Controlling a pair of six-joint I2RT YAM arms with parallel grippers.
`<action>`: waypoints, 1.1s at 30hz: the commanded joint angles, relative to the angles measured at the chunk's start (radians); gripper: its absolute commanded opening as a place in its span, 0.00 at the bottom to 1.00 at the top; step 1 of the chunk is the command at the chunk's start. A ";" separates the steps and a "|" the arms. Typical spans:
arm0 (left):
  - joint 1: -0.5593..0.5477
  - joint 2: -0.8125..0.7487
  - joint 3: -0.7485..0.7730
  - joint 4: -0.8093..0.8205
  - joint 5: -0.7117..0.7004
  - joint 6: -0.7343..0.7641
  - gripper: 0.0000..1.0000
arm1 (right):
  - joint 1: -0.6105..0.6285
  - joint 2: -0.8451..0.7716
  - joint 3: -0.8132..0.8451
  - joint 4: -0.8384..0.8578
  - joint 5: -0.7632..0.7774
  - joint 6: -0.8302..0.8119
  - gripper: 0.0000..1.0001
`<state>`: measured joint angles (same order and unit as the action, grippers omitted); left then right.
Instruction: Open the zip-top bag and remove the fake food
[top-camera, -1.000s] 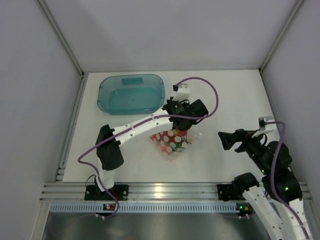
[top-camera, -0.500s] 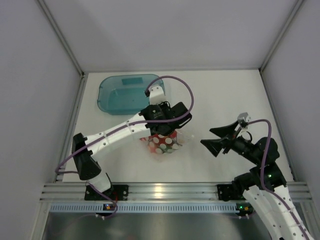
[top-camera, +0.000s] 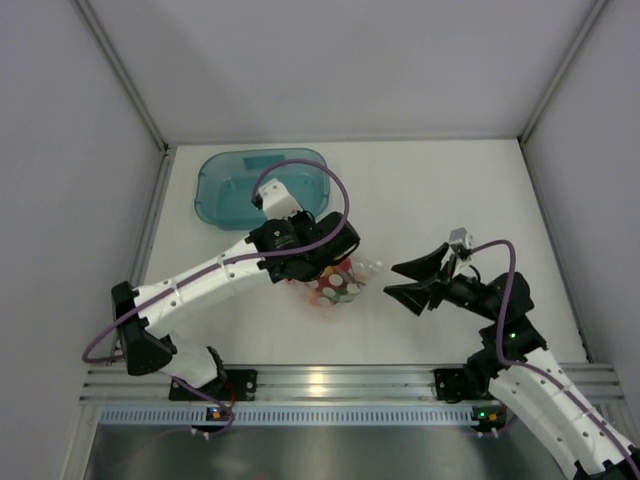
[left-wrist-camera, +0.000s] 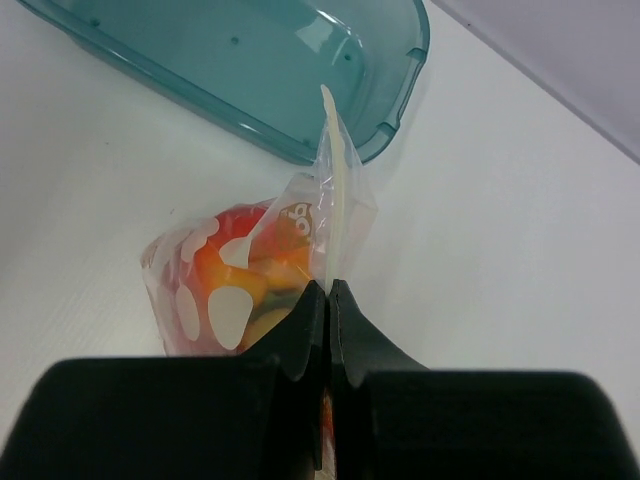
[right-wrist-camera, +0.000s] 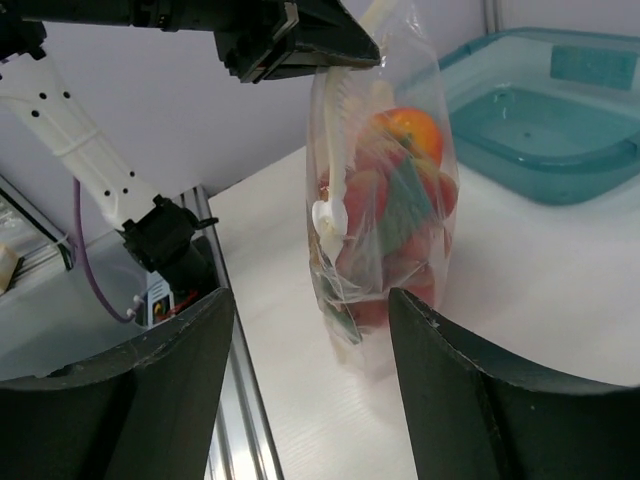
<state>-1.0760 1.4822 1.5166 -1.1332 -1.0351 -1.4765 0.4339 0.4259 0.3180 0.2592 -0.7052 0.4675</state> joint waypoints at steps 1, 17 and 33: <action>-0.002 -0.065 0.001 -0.002 -0.052 -0.054 0.00 | 0.061 0.010 0.012 0.146 0.067 -0.067 0.64; -0.006 -0.131 0.001 -0.002 -0.074 -0.071 0.00 | 0.238 0.204 0.000 0.419 0.187 -0.073 0.52; -0.024 -0.146 0.011 -0.003 -0.068 -0.082 0.00 | 0.312 0.333 0.003 0.557 0.291 -0.066 0.34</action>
<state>-1.0935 1.3785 1.5127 -1.1332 -1.0637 -1.5387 0.7227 0.7582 0.3065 0.7143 -0.4278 0.4129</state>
